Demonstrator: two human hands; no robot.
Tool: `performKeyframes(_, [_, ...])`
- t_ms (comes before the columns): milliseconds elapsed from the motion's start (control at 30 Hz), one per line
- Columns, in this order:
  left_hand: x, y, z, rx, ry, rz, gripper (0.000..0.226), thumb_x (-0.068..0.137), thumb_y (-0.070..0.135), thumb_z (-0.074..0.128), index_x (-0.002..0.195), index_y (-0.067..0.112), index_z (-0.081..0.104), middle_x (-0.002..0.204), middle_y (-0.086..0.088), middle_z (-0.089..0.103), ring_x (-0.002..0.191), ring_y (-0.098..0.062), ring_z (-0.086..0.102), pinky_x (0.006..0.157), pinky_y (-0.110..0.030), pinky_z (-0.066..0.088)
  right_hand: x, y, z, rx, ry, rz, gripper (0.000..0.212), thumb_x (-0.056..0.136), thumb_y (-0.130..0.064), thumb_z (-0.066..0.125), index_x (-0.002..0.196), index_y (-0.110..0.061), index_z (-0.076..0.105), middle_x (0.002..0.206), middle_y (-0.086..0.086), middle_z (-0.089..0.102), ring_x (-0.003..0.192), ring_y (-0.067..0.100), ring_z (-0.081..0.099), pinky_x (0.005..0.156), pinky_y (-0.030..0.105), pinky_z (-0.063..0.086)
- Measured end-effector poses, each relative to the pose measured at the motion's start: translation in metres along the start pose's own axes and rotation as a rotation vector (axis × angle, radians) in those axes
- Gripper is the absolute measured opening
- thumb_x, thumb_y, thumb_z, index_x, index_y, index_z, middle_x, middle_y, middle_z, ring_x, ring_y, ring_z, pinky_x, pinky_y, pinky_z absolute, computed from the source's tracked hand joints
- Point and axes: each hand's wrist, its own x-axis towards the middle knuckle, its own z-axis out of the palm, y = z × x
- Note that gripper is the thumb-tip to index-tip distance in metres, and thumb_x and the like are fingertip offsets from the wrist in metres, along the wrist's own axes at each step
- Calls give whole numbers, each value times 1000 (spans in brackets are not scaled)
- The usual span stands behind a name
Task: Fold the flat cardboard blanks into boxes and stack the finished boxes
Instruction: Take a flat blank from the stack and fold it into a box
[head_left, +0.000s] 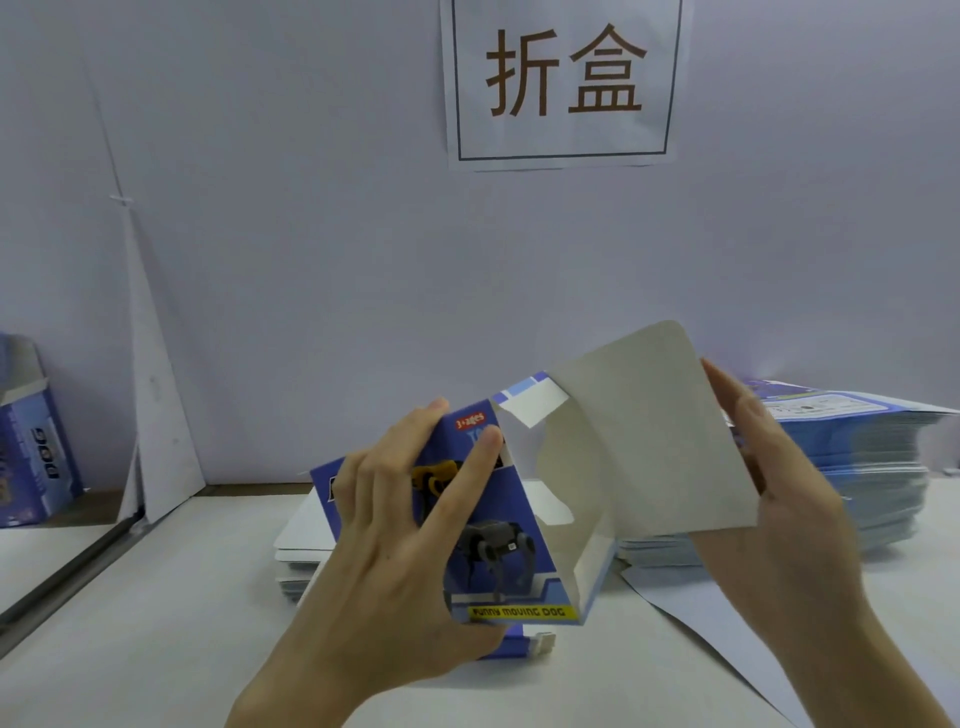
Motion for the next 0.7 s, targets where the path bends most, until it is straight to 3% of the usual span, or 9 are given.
performKeyframes(67, [1, 2, 1, 21, -5, 9, 126, 45, 56, 84, 146, 20, 17, 144, -17, 25, 125, -31, 31, 89, -49, 46, 0, 2, 1, 8, -89, 171, 33, 91, -41, 47, 89, -30, 79, 78, -5, 71, 68, 6, 66, 59, 16, 53])
performKeyframes(133, [1, 3, 1, 33, -12, 10, 124, 46, 55, 83, 146, 20, 18, 144, -17, 26, 124, -32, 32, 85, -53, 51, -1, 4, 5, -25, -161, 289, 37, 79, -50, 53, 90, -27, 80, 88, -1, 74, 75, 9, 69, 63, 19, 55])
performKeyframes(233, [0, -2, -1, 5, -17, -13, 120, 48, 55, 74, 147, 23, 16, 144, -16, 25, 125, -32, 31, 85, -52, 51, 0, 11, 5, -258, -133, 219, 40, 73, -53, 55, 91, -27, 79, 86, 3, 75, 74, 12, 67, 65, 28, 53])
performKeyframes(333, [-1, -9, -2, -53, -16, -22, 123, 47, 51, 80, 148, 26, 14, 145, -13, 22, 127, -32, 30, 87, -49, 50, 2, 11, 1, -379, -13, 117, 36, 76, -51, 53, 90, -30, 77, 84, 4, 74, 74, 20, 64, 70, 39, 46])
performKeyframes(567, [-1, -3, 2, -92, -56, -15, 117, 52, 48, 74, 148, 24, 11, 147, -13, 19, 130, -35, 28, 81, -55, 55, 0, 9, 6, -393, -11, 76, 35, 80, -52, 52, 88, -31, 78, 84, -2, 75, 71, 5, 65, 62, 18, 50])
performKeyframes(633, [0, -2, 4, -73, -60, -11, 116, 53, 46, 73, 148, 23, 11, 148, -14, 18, 134, -38, 27, 87, -62, 49, 1, 11, 6, -400, 28, 31, 31, 83, -44, 51, 84, -32, 79, 80, -4, 74, 67, 2, 63, 57, 11, 48])
performKeyframes(700, [0, -2, 6, -41, -94, -12, 116, 55, 47, 71, 149, 23, 7, 151, -16, 15, 140, -42, 24, 99, -70, 33, 2, 12, 6, -396, 47, 20, 31, 84, -41, 51, 84, -26, 79, 79, -4, 74, 66, 3, 62, 55, 10, 48])
